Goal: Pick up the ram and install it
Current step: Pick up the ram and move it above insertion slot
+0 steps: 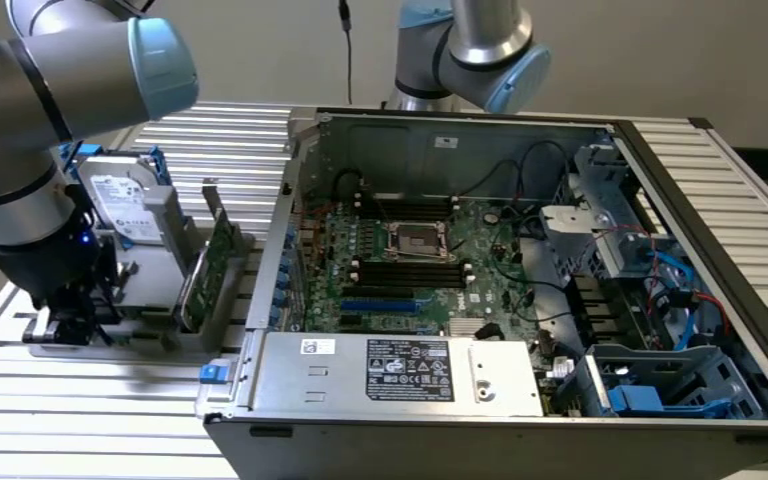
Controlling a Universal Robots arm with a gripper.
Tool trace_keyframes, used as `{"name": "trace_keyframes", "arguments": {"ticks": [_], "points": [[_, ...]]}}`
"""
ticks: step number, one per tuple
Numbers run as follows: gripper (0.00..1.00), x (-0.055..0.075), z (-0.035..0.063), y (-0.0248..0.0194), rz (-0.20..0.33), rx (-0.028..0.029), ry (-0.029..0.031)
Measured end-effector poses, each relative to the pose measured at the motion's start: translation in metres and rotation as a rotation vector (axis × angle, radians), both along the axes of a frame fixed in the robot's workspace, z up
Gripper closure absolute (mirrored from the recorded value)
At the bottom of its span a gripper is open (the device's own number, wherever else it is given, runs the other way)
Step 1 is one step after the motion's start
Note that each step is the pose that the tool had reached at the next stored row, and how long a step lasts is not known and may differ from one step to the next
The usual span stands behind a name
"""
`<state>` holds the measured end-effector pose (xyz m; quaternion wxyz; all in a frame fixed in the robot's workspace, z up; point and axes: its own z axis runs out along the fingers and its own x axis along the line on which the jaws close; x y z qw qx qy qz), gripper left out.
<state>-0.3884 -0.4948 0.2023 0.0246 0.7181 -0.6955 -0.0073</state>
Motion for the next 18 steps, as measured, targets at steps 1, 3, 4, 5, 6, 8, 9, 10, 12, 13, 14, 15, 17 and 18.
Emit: {"name": "trace_keyframes", "arguments": {"ticks": [1, 3, 4, 5, 6, 8, 9, 10, 12, 13, 14, 15, 17, 18], "points": [[0.64, 0.0, -0.0018, 0.0002, 0.0, 0.0, 0.0], [0.64, 0.0, -0.0054, 0.0006, 0.0, 0.0, 0.0001], [0.64, 0.0, -0.0072, 0.0006, 0.0, 0.0, 0.0001], [0.64, 0.0, -0.0087, 0.0007, -0.001, 0.0, 0.0], [0.64, -0.0001, -0.0096, 0.0007, -0.002, 0.0, 0.0], [0.64, -0.0001, -0.0105, 0.0008, -0.003, -0.0001, 0.0002], [0.64, -0.0001, -0.0105, 0.0008, -0.003, -0.0001, 0.0002], [0.64, -0.0001, -0.0105, 0.0008, -0.003, -0.0001, 0.0002], [0.64, -0.0001, -0.0106, 0.0009, -0.005, 0.0004, 0.0001], [0.64, -0.0001, -0.0107, 0.0009, -0.008, 0.0007, 0.0], [0.65, -0.0001, -0.0107, 0.0009, -0.01, 0.0009, -0.0001], [0.65, -0.0001, -0.0107, 0.0009, -0.013, 0.001, -0.0001], [0.78, -0.0001, -0.0106, 0.0009, -0.021, 0.0009, 0.0001], [0.78, 0.0, -0.0106, 0.0009, -0.026, 0.001, 0.0001]]}}
